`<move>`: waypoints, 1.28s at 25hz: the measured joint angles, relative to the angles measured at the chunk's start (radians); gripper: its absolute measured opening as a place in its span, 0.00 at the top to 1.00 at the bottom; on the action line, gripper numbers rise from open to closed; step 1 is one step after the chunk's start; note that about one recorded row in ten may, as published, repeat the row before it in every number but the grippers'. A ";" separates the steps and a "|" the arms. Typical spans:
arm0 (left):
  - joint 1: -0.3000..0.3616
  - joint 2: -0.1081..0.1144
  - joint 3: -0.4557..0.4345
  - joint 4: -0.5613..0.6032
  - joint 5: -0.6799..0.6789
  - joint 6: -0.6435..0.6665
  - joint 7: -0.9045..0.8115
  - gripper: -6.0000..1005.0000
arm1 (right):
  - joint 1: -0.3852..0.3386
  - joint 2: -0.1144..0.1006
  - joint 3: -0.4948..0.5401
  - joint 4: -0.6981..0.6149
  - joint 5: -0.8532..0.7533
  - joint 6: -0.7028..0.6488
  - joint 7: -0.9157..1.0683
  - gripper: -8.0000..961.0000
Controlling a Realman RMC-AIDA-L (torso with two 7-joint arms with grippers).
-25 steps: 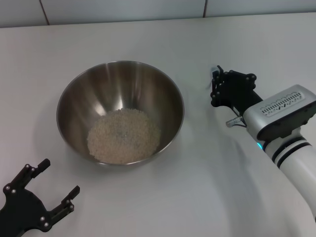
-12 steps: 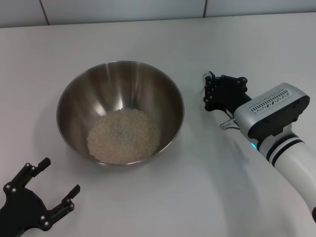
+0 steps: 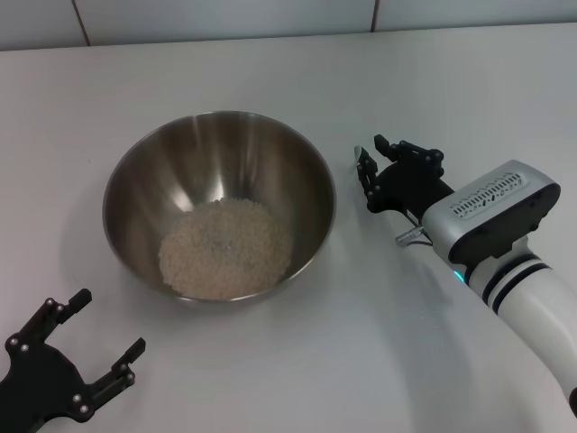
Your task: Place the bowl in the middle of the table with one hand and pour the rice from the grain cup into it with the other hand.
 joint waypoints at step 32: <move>0.019 0.004 0.001 -0.003 0.001 0.021 0.001 0.16 | -0.264 -0.012 -0.164 -0.283 -0.581 -0.628 0.317 0.34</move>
